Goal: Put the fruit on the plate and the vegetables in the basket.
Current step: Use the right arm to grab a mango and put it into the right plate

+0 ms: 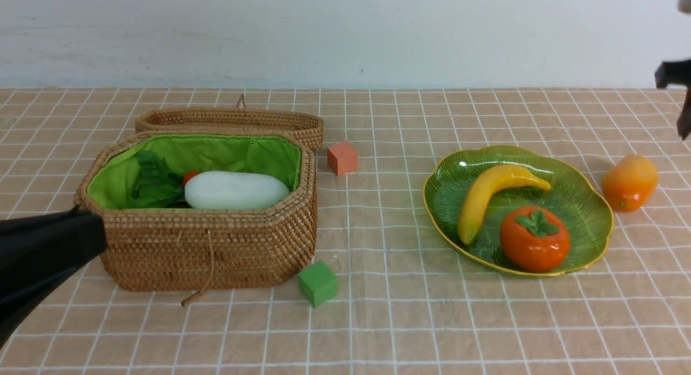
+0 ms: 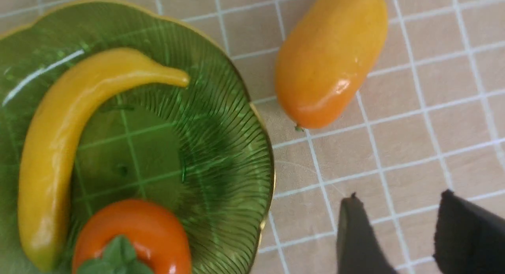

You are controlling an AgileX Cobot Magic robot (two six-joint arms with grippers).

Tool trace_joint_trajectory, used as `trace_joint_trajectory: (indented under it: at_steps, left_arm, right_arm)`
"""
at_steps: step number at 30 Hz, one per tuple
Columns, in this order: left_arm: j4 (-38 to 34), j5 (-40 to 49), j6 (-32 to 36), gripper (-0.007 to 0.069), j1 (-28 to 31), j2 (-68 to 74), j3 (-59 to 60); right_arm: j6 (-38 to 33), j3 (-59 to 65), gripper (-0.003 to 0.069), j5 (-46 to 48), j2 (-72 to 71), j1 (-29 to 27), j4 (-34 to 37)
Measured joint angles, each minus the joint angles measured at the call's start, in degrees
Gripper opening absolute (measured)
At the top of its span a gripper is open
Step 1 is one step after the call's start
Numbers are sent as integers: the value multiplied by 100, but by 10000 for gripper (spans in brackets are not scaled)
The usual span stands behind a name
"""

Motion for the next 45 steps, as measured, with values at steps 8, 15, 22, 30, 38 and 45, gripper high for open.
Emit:
trace_joint_trajectory:
  at_steps: [8, 15, 22, 30, 38, 45]
  left_arm:
    - [0, -7, -1, -13, 0, 0, 0]
    - [-50, 4, -6, -13, 0, 0, 0]
    - [-60, 36, -16, -13, 0, 359, 0]
    - [-60, 5, -5, -13, 0, 635, 0]
    - [-60, -105, -5, -13, 0, 635, 0]
    - [-54, -118, -5, -13, 0, 635, 0]
  right_arm:
    - [86, -94, 658, -1189, 1037, -467, 974]
    - [94, -890, 657, -1469, 2102, -442, 1033]
    - [52, -1126, 559, -1332, 2556, -384, 982]
    - [-195, -1114, 559, -608, 2132, -373, 328]
    - [-365, -568, 559, -55, 117, -109, 44]
    - [-914, 1133, 559, -880, -827, 815, 231]
